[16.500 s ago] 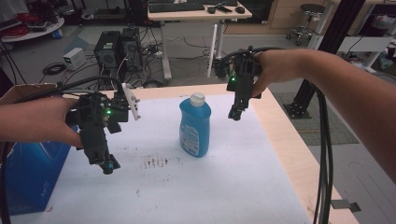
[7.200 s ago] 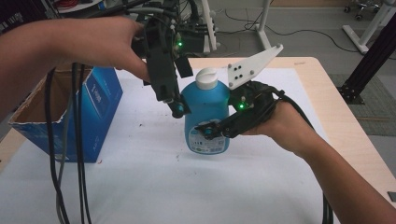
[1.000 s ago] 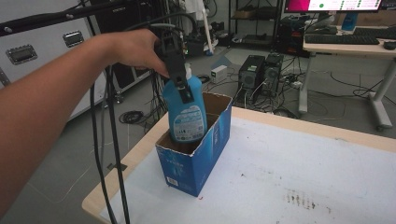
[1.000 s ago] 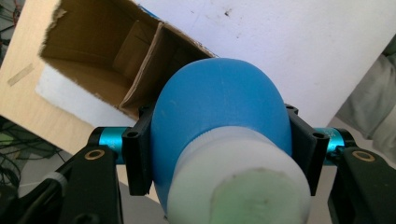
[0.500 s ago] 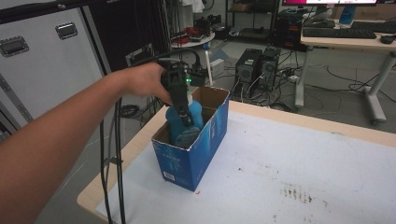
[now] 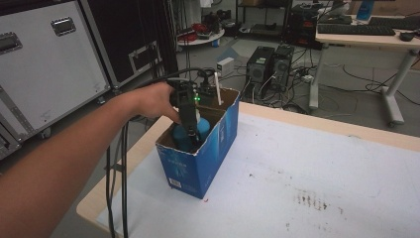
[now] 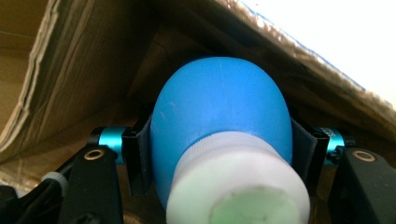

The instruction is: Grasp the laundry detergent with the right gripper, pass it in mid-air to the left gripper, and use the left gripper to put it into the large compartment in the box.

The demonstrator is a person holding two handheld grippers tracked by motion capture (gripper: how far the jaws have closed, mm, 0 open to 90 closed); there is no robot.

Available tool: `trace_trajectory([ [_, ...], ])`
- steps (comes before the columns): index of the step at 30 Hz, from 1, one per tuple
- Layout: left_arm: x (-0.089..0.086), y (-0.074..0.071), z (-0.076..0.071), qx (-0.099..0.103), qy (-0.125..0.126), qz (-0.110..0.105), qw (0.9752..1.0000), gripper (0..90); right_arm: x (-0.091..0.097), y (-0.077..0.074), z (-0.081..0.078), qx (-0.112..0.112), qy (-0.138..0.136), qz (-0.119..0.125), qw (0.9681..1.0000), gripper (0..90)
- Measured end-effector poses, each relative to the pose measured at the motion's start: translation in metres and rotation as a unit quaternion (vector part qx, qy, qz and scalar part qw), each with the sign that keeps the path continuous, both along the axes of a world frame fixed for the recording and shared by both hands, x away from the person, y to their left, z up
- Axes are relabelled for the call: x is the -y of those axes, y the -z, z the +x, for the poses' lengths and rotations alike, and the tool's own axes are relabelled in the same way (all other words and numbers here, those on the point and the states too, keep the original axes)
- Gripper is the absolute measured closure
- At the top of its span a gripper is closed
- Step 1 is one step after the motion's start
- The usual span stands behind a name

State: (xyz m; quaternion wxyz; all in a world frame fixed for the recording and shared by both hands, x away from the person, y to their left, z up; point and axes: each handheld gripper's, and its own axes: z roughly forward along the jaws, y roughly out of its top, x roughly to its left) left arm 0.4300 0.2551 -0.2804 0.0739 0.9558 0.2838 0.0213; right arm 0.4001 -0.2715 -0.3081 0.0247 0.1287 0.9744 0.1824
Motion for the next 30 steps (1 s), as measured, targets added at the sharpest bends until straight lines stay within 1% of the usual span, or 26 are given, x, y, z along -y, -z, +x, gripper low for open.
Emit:
trace_trajectory([
  [3,0.000,0.001,0.001,-0.002,-0.003,0.003,1.0000,37.8,0.000,0.001,0.000,-0.001,0.003,-0.001,1.0000,1.2],
  [8,0.001,0.001,0.003,-0.003,-0.008,0.002,1.0000,37.4,0.000,0.002,0.000,-0.002,0.003,-0.001,1.0000,1.1],
  [9,0.001,0.000,0.003,0.003,-0.007,0.000,1.0000,36.4,0.000,0.002,0.000,-0.001,0.001,0.000,1.0000,1.2],
  [11,0.000,-0.002,0.003,0.005,-0.014,-0.006,0.9999,31.2,0.000,0.002,-0.001,0.000,0.001,0.001,1.0000,1.1],
  [14,-0.001,-0.006,0.003,0.012,-0.018,-0.016,0.9996,31.2,0.000,0.002,-0.001,-0.001,0.002,0.001,1.0000,1.1],
  [15,-0.002,-0.008,0.003,0.015,-0.022,-0.018,0.9995,30.2,0.000,0.002,-0.001,-0.001,0.001,0.001,1.0000,1.1],
  [17,-0.004,-0.011,0.003,0.017,-0.033,-0.028,0.9989,26.8,0.000,0.002,-0.001,0.000,0.001,0.001,1.0000,1.1],
  [19,-0.006,-0.014,0.002,0.023,-0.035,-0.033,0.9986,26.9,0.000,0.001,-0.002,0.001,0.001,0.002,1.0000,1.1],
  [22,-0.008,-0.022,0.002,0.031,-0.038,-0.040,0.9980,26.8,0.000,0.001,-0.002,0.000,0.003,0.005,1.0000,1.1],
  [24,-0.009,-0.029,0.001,0.033,-0.042,-0.051,0.9973,25.6,0.000,0.001,-0.003,0.000,0.003,0.004,1.0000,1.1],
  [26,-0.009,-0.038,0.000,0.045,-0.045,-0.056,0.9964,23.9,0.001,0.000,-0.003,0.003,0.006,0.005,1.0000,1.2],
  [28,-0.009,-0.046,-0.001,0.057,-0.048,-0.067,0.9950,23.9,0.001,-0.001,-0.004,0.004,0.008,0.008,0.9999,1.1],
  [30,-0.008,-0.055,-0.002,0.061,-0.048,-0.074,0.9942,23.9,0.002,-0.001,-0.004,0.006,0.011,0.011,0.9999,1.1],
])
